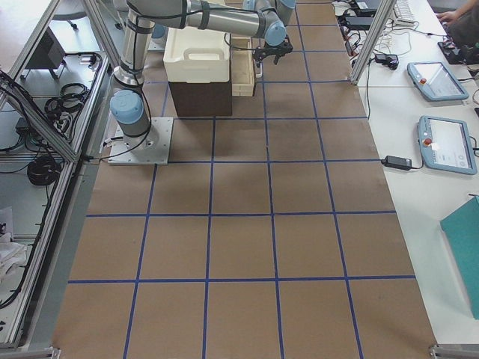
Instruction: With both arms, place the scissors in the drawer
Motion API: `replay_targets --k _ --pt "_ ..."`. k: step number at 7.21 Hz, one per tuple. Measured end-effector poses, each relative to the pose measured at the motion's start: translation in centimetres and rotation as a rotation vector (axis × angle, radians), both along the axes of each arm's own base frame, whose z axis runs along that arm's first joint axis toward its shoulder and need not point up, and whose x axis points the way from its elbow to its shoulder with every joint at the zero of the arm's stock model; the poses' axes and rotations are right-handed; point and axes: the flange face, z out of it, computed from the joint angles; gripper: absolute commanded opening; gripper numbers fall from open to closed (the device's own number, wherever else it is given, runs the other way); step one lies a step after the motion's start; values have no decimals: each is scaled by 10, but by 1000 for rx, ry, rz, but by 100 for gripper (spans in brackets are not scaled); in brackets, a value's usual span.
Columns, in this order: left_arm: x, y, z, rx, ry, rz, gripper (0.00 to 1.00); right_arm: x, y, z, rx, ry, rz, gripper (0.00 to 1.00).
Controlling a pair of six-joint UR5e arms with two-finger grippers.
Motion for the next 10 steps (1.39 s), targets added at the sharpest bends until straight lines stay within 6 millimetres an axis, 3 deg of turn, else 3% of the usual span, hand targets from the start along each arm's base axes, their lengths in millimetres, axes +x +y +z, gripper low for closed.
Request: replay_targets --k 10 --pt "-1 -1 -1 3 12 -1 19 3 -26 -1 -26 -14 36 100"
